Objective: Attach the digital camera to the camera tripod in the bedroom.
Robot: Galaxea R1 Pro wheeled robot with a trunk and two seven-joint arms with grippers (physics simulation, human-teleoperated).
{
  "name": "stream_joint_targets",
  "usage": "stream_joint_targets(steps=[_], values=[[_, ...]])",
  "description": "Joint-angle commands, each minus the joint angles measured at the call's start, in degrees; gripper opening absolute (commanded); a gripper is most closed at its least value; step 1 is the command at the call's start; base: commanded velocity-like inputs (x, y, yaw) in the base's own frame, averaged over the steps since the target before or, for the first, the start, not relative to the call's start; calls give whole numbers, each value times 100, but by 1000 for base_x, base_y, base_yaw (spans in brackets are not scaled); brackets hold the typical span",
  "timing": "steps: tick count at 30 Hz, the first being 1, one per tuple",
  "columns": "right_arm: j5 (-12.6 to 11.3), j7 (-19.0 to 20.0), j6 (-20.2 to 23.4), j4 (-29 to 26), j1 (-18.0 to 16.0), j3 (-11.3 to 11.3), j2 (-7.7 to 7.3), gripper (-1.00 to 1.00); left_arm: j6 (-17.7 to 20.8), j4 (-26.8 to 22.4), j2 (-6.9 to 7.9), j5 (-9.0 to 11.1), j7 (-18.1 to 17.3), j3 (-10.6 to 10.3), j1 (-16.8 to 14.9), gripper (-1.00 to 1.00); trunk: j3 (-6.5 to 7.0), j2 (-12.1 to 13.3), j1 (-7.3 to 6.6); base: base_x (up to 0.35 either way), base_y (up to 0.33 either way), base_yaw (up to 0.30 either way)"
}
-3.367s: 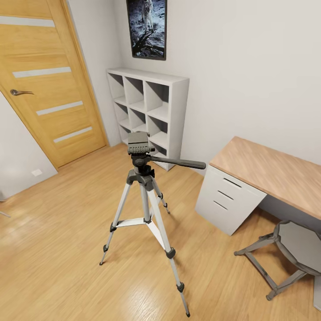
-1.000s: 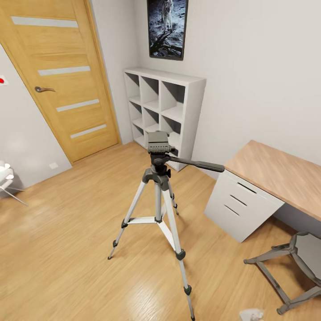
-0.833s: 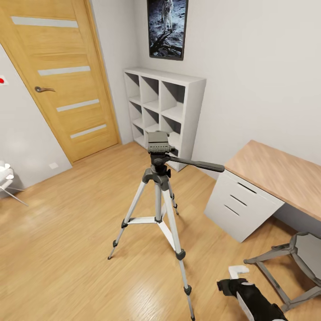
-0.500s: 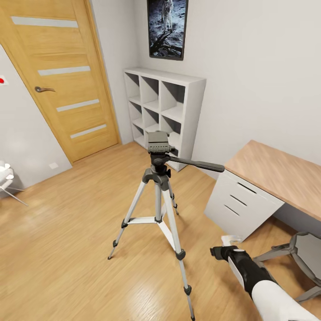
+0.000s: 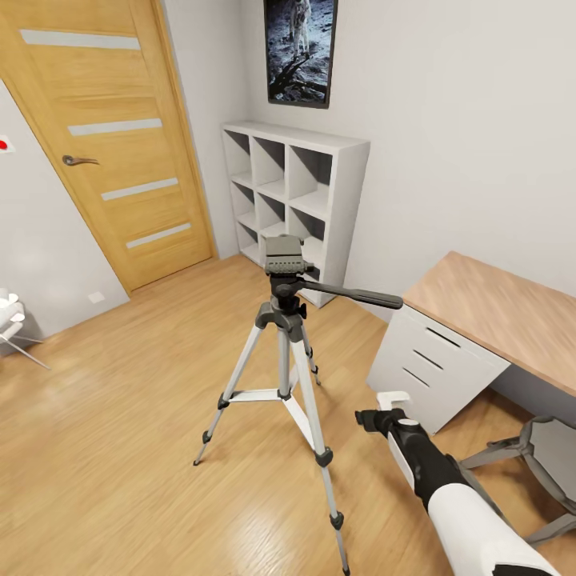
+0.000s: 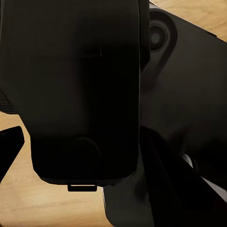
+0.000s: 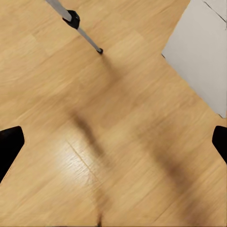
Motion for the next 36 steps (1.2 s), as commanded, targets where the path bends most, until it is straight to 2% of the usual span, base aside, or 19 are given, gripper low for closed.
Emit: stream_joint_targets(steps=[1, 3, 7, 10, 15, 20, 26, 30, 32, 36], values=[[59, 41, 47, -48, -2, -34, 26, 100, -17, 5, 2, 45, -21, -36, -3, -100, -9, -10, 3, 0, 0, 0], [58, 83, 92, -96, -2, -33, 52, 100, -18, 4, 2, 45, -21, -36, -3, -100, -9, -10, 3, 0, 0, 0], [58, 470, 232, -154, -2, -31, 52, 100, -18, 6, 1, 44, -19, -36, -3, -100, -9, -10, 3, 0, 0, 0], [157, 1266, 315, -167, -2, -30, 36, 100, -17, 9, 1, 44, -18, -36, -3, -100, -9, -10, 3, 0, 0, 0], [482, 1928, 341, -170, -2, -36, 27, 100, -17, 11, 1, 50, -18, -36, -3, -100, -9, -10, 3, 0, 0, 0], [710, 2130, 333, -171, -2, -40, 28, 100, -18, 10, 1, 52, -18, -36, -3, -100, -9, -10, 3, 0, 0, 0], [742, 2174, 313, -171, -2, -45, 28, 100, -18, 9, 1, 53, -18, -36, -3, -100, -9, -10, 3, 0, 0, 0], [813, 2304, 285, -125, 26, -22, 150, 100, -13, 5, 19, 57, -16, -53, -12, -100, -9, -10, 3, 0, 0, 0], [798, 2368, 286, -133, 26, -28, 126, 100, -12, 4, 20, 58, -16, -53, -12, -100, -9, -10, 3, 0, 0, 0], [756, 2243, 282, -170, 25, -54, 61, 100, -10, 4, 25, 55, -17, -60, -14, -100, -9, -10, 3, 0, 0, 0]])
